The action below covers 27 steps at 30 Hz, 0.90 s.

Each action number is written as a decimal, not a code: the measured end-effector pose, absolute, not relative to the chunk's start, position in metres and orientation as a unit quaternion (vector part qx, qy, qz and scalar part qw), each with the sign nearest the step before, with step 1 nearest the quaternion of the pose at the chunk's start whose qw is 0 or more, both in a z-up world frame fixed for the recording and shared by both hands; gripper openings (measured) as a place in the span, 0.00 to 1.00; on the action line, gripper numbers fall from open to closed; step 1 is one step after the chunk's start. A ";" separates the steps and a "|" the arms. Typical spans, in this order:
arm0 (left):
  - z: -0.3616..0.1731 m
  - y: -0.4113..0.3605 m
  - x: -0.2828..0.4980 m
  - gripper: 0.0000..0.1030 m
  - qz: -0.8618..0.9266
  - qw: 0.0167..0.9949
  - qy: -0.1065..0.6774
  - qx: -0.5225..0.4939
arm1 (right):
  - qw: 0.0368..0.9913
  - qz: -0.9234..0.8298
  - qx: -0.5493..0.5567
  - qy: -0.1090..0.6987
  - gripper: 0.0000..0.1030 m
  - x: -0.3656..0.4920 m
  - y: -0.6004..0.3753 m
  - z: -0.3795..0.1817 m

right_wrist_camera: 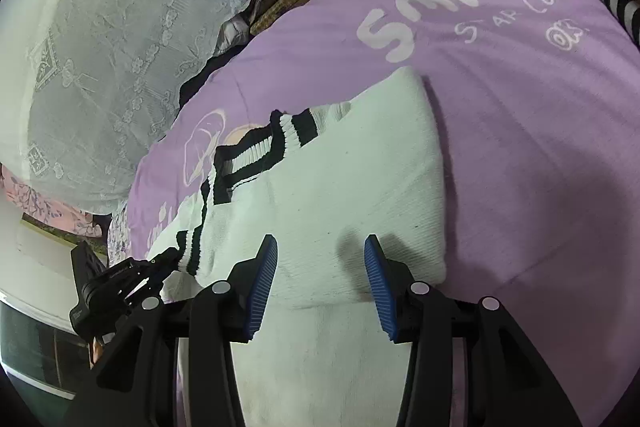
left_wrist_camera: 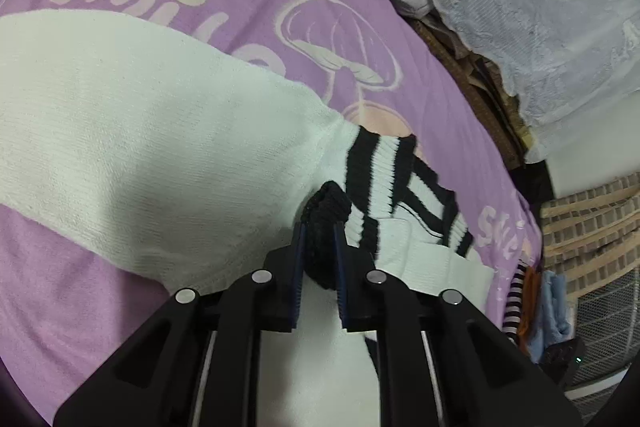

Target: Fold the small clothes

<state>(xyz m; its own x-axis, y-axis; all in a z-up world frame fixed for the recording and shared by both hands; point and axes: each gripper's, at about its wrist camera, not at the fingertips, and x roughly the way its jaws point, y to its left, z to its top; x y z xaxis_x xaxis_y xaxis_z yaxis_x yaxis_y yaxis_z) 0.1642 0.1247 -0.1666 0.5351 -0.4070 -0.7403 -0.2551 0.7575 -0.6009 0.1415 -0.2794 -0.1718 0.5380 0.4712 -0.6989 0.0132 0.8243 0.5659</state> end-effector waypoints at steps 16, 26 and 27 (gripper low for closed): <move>-0.171 0.107 0.177 0.10 -0.042 0.810 0.490 -0.319 | 0.841 0.135 0.256 0.458 0.44 0.141 -0.281 -0.169; -0.135 0.159 0.150 0.06 -0.001 0.845 0.437 -0.308 | 0.840 0.146 0.254 0.457 0.44 0.149 -0.273 -0.170; -0.139 0.162 0.148 0.06 0.004 0.843 0.440 -0.309 | 0.839 0.148 0.253 0.459 0.44 0.149 -0.271 -0.170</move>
